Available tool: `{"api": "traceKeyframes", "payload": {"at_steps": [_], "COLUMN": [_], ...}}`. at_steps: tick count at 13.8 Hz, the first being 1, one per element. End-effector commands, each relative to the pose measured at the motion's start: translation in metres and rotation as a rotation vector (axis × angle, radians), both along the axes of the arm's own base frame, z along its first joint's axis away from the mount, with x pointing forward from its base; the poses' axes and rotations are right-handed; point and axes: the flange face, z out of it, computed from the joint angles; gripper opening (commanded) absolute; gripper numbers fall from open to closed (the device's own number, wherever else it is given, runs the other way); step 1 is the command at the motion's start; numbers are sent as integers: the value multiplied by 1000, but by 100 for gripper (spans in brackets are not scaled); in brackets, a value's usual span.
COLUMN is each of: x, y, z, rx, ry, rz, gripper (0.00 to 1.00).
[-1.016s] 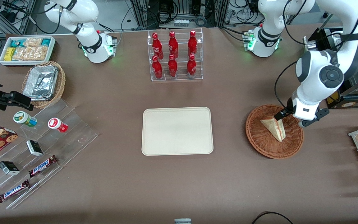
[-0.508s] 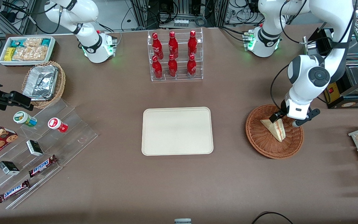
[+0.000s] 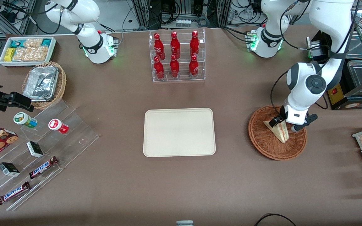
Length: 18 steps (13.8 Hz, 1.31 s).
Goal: Place sandwich from basket to tray
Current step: 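Lower the left gripper and close it on the wrapped sandwich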
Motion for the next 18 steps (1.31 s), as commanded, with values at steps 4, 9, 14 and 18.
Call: {"api": "traceKeyframes", "payload": {"at_steps": [4, 9, 14, 18], "x": [2, 5, 38, 49], "y": [-4, -19, -86, -172], "z": [5, 46, 144, 183], "rx": [-4, 4, 39, 5], "ry": [-14, -14, 141, 119], "rz": [26, -11, -95, -97], "gripper": [0, 0, 0, 0]}}
